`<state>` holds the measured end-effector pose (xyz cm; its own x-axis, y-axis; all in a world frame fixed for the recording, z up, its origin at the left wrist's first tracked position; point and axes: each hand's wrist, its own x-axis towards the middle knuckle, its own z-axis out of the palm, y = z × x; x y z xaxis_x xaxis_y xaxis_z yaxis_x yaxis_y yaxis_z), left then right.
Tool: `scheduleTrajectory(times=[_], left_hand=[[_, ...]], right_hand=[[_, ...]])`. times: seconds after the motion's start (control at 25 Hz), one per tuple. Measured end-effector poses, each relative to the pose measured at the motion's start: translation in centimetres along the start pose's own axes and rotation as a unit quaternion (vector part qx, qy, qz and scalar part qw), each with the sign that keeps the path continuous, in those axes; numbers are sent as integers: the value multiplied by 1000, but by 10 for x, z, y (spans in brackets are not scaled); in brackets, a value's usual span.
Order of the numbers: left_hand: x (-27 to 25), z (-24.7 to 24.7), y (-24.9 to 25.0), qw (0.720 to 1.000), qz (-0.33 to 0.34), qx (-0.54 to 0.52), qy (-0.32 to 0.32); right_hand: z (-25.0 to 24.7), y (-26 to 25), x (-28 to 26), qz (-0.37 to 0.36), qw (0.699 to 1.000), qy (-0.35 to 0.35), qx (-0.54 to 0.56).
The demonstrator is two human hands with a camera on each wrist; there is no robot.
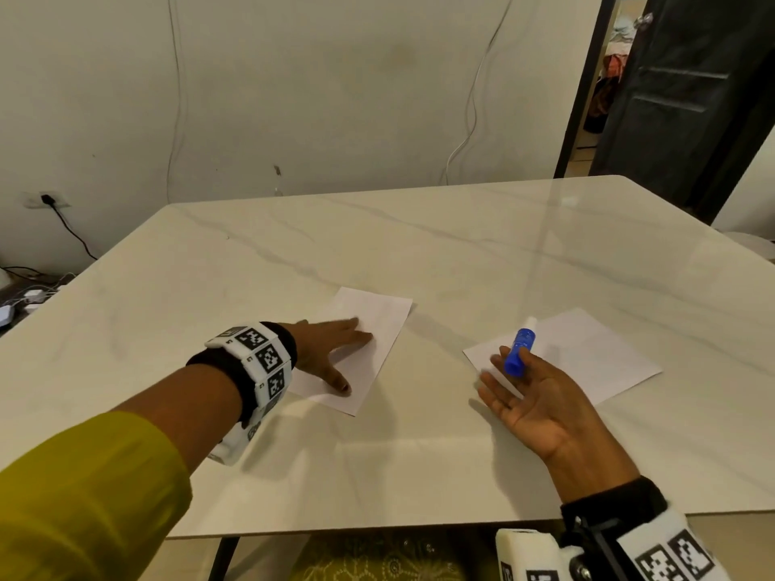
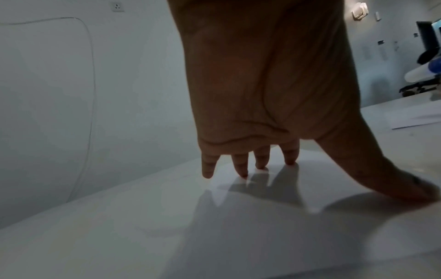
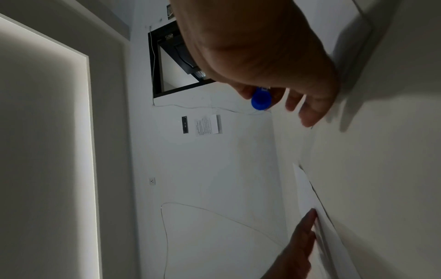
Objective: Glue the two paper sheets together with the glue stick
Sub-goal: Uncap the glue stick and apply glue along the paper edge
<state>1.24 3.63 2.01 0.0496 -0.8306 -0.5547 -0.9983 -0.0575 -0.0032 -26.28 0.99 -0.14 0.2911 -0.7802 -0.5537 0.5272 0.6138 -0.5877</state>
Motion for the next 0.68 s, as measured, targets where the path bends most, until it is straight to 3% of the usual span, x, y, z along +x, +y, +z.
scheduleTrajectory(times=[0.12, 0.28, 0.4, 0.68], left_hand=[[-3, 4, 9, 1000, -1, 10, 1], [-14, 15, 43, 996, 25, 78, 45], [-24, 27, 70, 992, 47, 96, 69], [-26, 16, 76, 995, 44, -15, 87]], right_hand=[[-6, -8, -6, -12, 997, -46, 53], [-6, -13, -12, -50, 992, -111, 36], [-3, -16, -16, -76, 993, -93, 6], [10, -21, -19, -53, 997, -47, 13]])
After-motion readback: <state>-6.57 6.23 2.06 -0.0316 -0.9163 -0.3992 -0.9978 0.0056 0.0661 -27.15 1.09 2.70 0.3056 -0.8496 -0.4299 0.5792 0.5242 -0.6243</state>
